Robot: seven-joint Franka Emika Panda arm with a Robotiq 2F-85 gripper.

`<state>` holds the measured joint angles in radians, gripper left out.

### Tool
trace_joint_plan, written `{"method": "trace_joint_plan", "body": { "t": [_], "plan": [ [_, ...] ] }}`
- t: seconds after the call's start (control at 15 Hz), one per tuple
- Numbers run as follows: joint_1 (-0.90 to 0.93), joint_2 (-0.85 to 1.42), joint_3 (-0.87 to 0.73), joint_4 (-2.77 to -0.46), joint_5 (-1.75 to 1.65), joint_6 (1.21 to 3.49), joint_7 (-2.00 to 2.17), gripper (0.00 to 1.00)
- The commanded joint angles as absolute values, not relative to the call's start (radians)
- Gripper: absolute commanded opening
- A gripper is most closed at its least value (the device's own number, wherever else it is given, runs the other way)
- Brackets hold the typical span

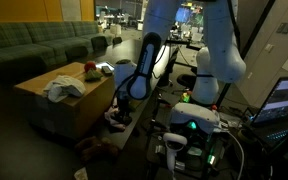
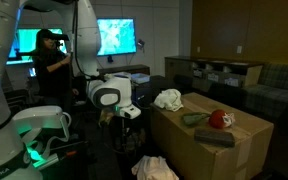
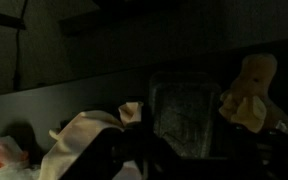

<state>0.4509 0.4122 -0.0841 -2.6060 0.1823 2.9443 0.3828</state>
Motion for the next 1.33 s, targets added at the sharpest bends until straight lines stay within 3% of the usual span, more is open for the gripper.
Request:
{"method": "trace_joint_plan", "body": {
  "t": [0.0,0.2,0.73,1.27],
  "plan": [
    [0.555,0.206,-0.214,-2.685,0.028,2.835,0.535,0.31],
    [0.533,0.068,-0.237,-2.666,-0.181,2.684,0.69,0.31],
    [0.241,-0.222,0.066,-2.546,-0.203,2.32,0.732,0.31],
    [0.113,-0.054,0.132,-2.284,-0.246,2.327,0.639,0.31]
  ]
}}
